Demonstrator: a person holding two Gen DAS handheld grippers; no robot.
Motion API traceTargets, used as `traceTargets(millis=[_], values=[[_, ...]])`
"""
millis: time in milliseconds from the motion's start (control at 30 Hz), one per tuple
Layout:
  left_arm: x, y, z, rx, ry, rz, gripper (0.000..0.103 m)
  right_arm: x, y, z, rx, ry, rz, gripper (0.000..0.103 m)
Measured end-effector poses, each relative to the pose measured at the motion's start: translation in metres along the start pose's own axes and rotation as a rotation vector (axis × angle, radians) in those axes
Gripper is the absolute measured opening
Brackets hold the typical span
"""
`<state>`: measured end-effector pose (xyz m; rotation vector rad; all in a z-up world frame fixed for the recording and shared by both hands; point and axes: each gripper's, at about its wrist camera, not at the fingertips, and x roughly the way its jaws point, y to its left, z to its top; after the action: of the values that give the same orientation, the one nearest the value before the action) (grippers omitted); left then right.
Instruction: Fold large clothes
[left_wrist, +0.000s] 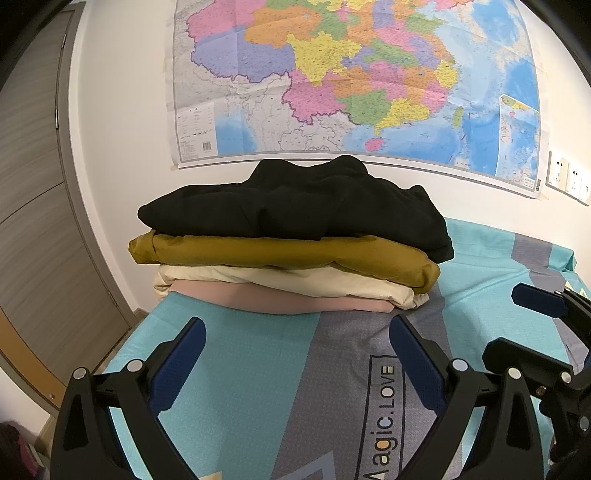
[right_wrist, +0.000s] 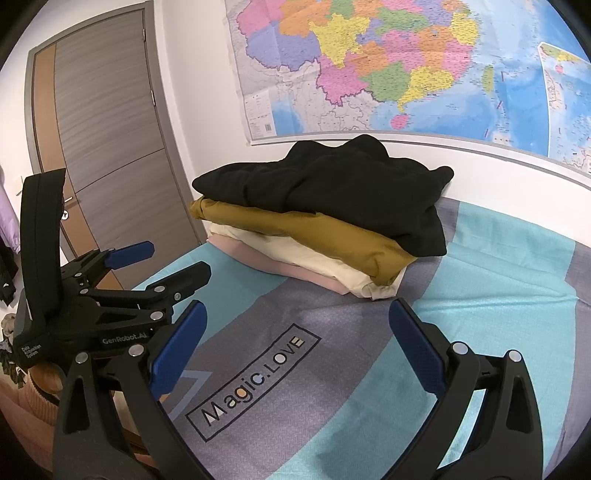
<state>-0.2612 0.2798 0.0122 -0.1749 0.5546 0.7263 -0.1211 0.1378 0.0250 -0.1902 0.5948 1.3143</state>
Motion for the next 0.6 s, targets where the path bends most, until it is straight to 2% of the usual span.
traceTargets(millis=[600], values=[[-0.0024,-0.0009,-0.0016,-0.002,-0.001,-0.001,0.096,-0.0006,0.0017,-0.0010,0.002,-0.001,-0.007,0.097]])
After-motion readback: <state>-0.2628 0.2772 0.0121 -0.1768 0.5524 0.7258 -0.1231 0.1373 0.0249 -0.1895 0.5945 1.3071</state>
